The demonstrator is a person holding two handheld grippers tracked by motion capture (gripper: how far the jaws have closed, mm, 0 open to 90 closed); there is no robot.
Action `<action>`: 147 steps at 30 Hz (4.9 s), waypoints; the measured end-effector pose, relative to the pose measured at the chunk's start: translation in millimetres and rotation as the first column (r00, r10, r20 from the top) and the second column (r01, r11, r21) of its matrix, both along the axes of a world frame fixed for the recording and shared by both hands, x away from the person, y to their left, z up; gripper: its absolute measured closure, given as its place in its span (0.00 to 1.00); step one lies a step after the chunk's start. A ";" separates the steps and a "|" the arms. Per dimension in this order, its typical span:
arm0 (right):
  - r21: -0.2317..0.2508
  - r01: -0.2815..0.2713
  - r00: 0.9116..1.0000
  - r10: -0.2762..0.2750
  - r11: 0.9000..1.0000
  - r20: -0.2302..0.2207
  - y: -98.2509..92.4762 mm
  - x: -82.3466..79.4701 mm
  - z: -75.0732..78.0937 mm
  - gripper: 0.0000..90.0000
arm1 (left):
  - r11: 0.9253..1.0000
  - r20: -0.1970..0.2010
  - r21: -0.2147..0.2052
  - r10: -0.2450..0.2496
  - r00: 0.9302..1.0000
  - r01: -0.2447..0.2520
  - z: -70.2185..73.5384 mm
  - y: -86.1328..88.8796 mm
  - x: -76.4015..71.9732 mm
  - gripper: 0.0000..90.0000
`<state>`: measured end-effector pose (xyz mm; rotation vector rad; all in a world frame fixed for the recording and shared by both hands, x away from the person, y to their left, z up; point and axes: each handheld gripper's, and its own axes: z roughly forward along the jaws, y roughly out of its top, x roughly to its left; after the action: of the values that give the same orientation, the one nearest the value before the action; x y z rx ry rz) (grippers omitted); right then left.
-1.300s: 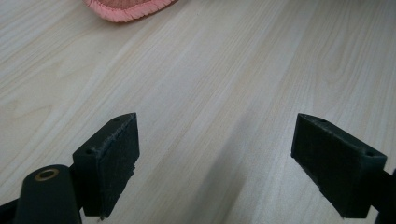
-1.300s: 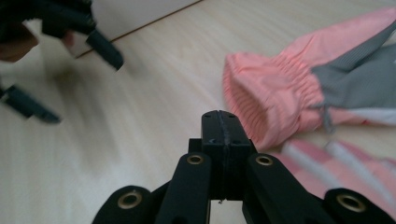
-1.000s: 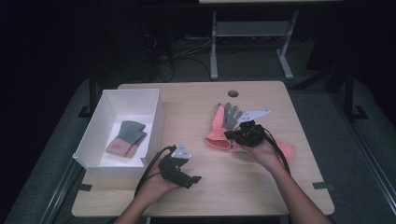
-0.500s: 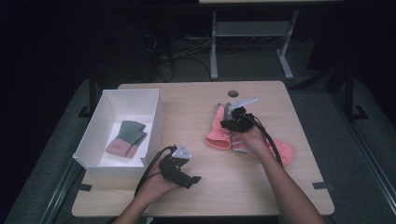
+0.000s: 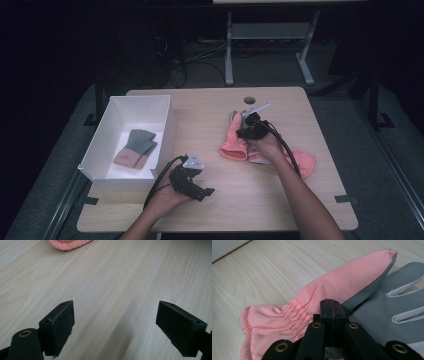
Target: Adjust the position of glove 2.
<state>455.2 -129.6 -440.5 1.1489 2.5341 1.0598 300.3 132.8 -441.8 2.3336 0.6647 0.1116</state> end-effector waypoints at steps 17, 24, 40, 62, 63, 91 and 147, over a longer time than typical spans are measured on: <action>-0.029 -0.173 0.985 0.172 0.984 -0.031 12.7 -40.5 3.9 1.00 | 1.000 -0.008 0.012 0.002 1.000 -0.002 -1.8 -0.1 0.1 0.17; -0.023 -0.233 0.972 0.233 0.972 -0.037 12.0 -65.5 3.9 1.00 | 1.000 -0.011 0.010 0.004 1.000 -0.004 -1.7 -0.1 0.2 0.17; -0.001 -0.334 0.942 0.334 0.942 -0.042 -1.0 -128.2 4.6 1.00 | 0.999 -0.009 0.030 -0.012 1.000 0.013 -1.0 -0.2 -0.1 0.17; 0.041 -0.292 0.956 0.294 0.955 -0.026 -41.9 -197.8 12.6 1.00 | 0.999 -0.015 0.030 -0.015 1.000 0.015 -2.0 -3.8 -1.5 0.17; 0.029 -0.288 0.957 0.289 0.957 -0.026 -42.8 -196.9 11.9 1.00 | 1.000 -0.017 0.028 -0.012 1.000 0.013 -2.2 -4.0 -1.5 0.17; 0.032 -0.122 0.990 0.120 0.992 0.072 -107.7 -163.0 37.5 1.00 | 1.000 -0.047 -0.004 -0.022 0.999 0.021 0.0 -5.9 -6.5 0.16; 0.019 0.016 1.000 -0.016 1.000 -0.007 -157.6 -149.3 11.6 1.00 | 0.999 -0.035 0.042 -0.030 0.999 0.031 -4.1 5.7 -15.4 0.17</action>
<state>305.9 -287.2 -428.9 1.1776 2.5216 1.0806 284.9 138.4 -445.9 2.3907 0.6492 0.0728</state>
